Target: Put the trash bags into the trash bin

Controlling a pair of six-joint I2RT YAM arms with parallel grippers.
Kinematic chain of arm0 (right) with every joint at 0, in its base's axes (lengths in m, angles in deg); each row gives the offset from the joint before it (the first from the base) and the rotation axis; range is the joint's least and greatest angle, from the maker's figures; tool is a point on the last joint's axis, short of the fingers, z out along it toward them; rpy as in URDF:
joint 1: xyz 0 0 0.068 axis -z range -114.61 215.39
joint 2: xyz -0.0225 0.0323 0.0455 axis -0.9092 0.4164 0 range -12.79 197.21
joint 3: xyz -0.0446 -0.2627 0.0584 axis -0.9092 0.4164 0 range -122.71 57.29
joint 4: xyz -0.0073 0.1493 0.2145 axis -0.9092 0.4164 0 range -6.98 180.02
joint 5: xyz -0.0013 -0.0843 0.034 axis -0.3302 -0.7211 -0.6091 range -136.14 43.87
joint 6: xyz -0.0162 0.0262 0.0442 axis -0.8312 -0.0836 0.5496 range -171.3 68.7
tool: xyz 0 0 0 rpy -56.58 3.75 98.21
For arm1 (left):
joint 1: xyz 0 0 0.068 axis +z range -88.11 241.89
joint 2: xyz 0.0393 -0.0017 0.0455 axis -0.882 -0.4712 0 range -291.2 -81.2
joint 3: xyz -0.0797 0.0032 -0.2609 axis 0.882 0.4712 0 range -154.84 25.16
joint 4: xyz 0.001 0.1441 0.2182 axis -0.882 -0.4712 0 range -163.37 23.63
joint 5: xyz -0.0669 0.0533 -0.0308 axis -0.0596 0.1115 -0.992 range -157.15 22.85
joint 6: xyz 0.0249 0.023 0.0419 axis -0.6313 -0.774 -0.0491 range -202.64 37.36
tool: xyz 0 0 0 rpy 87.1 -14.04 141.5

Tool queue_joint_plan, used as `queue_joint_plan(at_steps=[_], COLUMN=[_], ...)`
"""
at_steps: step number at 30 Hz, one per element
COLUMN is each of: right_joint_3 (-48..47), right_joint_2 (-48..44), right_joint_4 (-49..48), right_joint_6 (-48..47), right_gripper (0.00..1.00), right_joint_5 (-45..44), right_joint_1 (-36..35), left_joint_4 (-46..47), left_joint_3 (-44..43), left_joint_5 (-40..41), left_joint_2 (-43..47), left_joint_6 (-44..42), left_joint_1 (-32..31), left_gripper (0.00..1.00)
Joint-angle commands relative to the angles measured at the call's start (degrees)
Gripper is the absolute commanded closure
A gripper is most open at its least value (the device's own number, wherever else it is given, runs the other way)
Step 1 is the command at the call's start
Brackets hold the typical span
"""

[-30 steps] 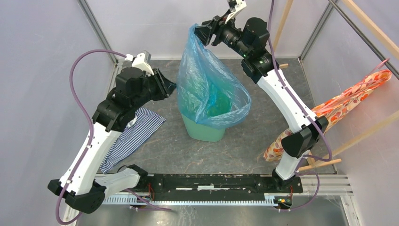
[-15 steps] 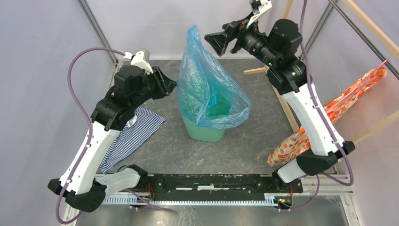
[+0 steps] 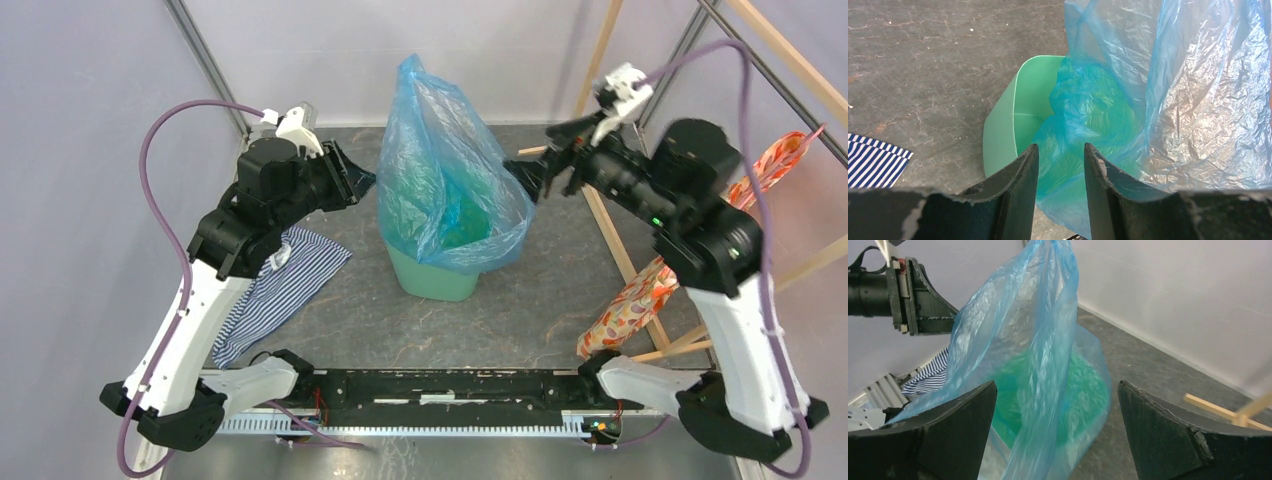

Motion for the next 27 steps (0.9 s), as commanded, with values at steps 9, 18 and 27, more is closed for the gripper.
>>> queue_joint_plan(at_steps=[9, 18, 27], right_joint_3=[11.44, 20.55, 28.0], right_joint_2=[-13.97, -12.91, -12.45], right_joint_4=[12.51, 14.7, 16.32], right_joint_6=[-7.04, -7.09, -8.16], right_gripper=[0.17, 0.43, 0.52], right_joint_5=[-5.1, -5.5, -5.9], right_joint_1=[-0.01, 0.02, -0.11], left_joint_4=[1.9, 3.03, 3.22], left_joint_3=[1.62, 3.14, 4.08], left_joint_5=[-1.0, 0.74, 0.76], left_joint_2=[-0.08, -1.57, -1.85], left_joint_6=[-1.63, -1.59, -1.55], left_joint_1=[0.14, 0.13, 0.17], left_gripper=[0.56, 0.58, 0.58])
